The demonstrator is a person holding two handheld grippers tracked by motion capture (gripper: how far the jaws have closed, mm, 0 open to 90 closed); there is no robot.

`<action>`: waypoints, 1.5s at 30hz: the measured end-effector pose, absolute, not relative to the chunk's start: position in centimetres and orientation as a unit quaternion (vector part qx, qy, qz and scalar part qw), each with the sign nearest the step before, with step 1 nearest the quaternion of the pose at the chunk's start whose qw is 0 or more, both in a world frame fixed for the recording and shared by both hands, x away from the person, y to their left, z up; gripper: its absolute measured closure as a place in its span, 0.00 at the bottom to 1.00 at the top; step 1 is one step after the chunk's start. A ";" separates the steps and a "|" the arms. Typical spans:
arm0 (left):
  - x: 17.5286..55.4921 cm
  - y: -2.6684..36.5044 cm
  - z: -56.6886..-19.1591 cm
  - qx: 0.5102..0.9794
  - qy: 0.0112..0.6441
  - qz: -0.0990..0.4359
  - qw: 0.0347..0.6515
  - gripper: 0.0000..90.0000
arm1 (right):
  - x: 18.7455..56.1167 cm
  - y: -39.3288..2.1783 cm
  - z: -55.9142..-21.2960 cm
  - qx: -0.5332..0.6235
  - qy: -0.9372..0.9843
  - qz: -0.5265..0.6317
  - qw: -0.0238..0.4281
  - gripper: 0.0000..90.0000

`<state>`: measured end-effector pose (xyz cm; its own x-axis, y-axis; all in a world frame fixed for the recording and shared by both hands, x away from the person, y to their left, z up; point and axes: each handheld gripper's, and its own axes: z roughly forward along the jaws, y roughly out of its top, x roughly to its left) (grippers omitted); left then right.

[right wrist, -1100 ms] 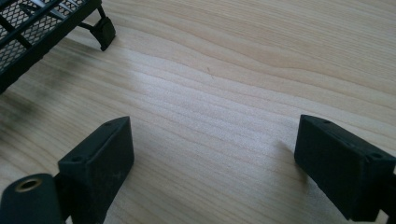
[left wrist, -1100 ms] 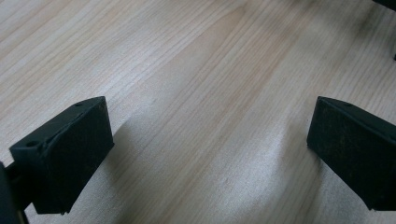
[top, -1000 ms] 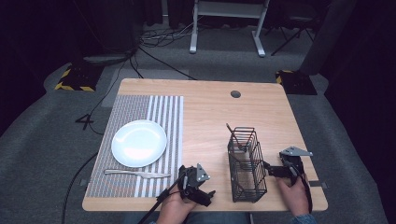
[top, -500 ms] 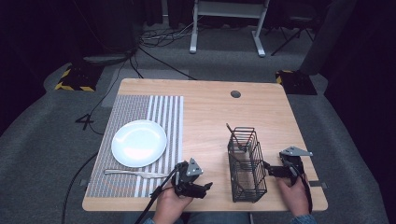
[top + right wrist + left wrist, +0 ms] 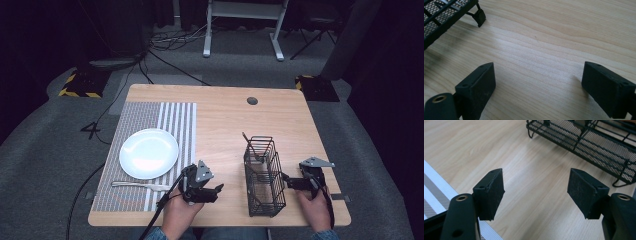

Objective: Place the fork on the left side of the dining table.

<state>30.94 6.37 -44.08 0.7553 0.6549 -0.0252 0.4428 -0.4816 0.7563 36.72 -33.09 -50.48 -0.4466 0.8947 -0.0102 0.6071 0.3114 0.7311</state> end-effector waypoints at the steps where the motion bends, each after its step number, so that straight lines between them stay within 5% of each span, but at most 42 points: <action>1: 31.0 6.3 -43.9 0.848 0.325 0.136 0.395 0.35 | 36.7 -33.1 -50.5 0.481 0.781 0.337 0.214 0.13; 45: 37.5 3.2 -36.2 0.838 0.296 0.124 0.442 0.39 | 36.8 -33.1 -50.5 0.481 0.781 0.337 0.214 0.13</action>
<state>37.48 3.22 -36.23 0.7938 0.6058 -0.0539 0.3868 -0.4345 0.8134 36.75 -33.07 -50.49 -0.4460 0.8950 -0.0100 0.6070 0.3107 0.7315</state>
